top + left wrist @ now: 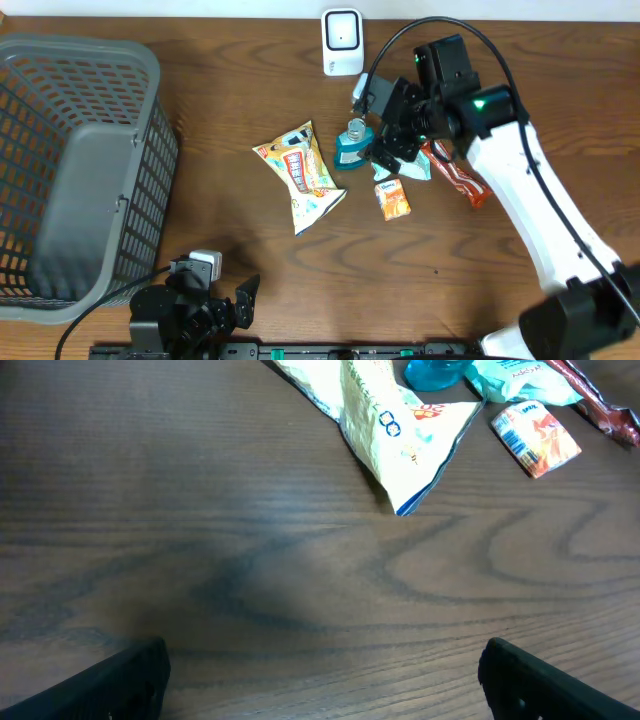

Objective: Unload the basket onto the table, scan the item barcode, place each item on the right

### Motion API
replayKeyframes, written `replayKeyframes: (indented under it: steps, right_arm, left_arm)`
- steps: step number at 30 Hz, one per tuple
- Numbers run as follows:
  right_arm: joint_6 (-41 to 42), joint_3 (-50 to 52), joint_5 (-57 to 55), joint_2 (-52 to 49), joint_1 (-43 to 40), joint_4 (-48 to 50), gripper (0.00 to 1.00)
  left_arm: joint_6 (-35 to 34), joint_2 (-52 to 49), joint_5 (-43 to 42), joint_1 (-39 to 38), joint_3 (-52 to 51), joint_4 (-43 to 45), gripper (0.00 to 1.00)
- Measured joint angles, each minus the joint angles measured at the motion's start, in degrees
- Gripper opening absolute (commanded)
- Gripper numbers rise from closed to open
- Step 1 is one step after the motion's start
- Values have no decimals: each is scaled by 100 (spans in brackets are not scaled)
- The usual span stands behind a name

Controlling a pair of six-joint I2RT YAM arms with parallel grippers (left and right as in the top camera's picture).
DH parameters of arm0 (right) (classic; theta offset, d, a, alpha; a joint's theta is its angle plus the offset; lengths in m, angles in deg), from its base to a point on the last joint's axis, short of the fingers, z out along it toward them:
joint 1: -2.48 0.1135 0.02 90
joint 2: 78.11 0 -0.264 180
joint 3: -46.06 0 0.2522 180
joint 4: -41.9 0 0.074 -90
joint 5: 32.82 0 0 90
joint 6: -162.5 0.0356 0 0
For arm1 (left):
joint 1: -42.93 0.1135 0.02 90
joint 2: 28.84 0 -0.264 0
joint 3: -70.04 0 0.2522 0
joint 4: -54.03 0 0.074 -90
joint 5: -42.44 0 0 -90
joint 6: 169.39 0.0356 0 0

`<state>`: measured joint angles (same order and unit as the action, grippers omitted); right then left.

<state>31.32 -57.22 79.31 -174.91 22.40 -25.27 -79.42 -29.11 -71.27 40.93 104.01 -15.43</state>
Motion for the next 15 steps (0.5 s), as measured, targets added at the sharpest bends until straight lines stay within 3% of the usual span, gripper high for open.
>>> replayKeyframes:
  steps: [15]
  right_arm:
    - [-588,0,238,-909,-74,592,99]
  left_arm:
    - [0,0,0,0,0,-2,99]
